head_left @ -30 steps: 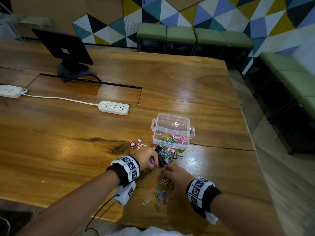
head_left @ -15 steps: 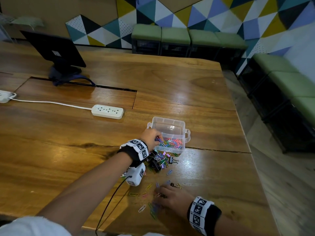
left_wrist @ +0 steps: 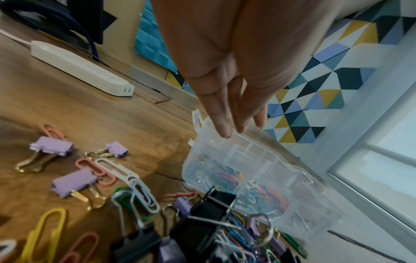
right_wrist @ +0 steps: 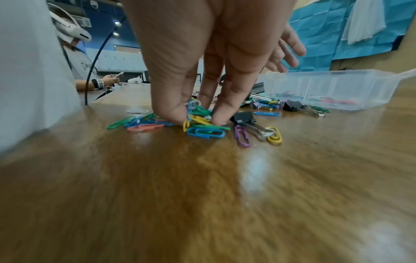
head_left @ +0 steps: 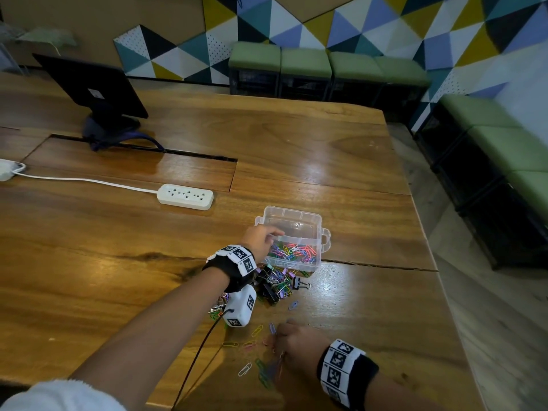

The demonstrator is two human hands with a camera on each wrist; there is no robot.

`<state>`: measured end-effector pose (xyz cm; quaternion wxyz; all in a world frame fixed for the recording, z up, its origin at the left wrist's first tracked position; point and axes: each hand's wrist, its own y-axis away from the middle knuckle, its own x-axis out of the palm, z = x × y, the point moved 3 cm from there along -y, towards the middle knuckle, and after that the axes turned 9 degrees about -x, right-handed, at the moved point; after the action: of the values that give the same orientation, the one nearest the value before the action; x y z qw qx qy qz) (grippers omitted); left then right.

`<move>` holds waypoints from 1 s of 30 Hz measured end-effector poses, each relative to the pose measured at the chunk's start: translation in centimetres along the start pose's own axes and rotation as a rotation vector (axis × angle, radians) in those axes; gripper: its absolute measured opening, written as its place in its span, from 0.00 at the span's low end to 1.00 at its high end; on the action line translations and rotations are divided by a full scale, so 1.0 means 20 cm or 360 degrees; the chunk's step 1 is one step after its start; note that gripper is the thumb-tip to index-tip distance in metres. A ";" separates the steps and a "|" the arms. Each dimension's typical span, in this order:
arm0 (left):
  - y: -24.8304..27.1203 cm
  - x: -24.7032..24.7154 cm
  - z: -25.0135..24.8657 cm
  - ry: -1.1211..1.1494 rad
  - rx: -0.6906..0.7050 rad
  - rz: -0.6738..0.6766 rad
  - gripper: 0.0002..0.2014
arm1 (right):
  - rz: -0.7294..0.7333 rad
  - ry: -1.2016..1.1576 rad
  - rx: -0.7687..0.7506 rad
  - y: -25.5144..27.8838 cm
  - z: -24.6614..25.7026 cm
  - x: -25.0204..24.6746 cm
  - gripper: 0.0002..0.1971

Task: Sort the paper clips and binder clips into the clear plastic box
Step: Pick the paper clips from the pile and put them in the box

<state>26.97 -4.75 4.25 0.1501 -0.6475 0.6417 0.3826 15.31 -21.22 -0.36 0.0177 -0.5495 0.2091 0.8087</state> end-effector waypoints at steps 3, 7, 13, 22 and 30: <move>0.02 -0.02 0.04 0.0029 0.0046 -0.0053 0.18 | 0.0144 -0.0100 0.0041 -0.02 0.01 -0.03 0.14; 0.08 -0.06 0.10 0.0091 0.0063 -0.0141 0.16 | 0.0092 -0.0262 0.0167 -0.05 0.00 -0.05 0.12; 0.22 -0.08 0.27 -0.0132 -0.0014 -0.0060 0.13 | 0.0018 -0.0449 0.0382 -0.05 -0.07 -0.07 0.09; 0.40 0.01 0.43 -0.0668 -0.0089 0.0227 0.19 | -0.0152 -0.0804 0.0721 0.00 -0.20 -0.16 0.06; 0.41 0.09 0.43 -0.0957 0.0079 0.0222 0.35 | -0.0374 -0.0905 0.0788 -0.03 -0.31 -0.31 0.05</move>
<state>16.40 -1.32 -0.24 0.3224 -0.4559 0.6205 0.5507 23.41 -21.67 3.15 0.2994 -0.3027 0.3203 0.8463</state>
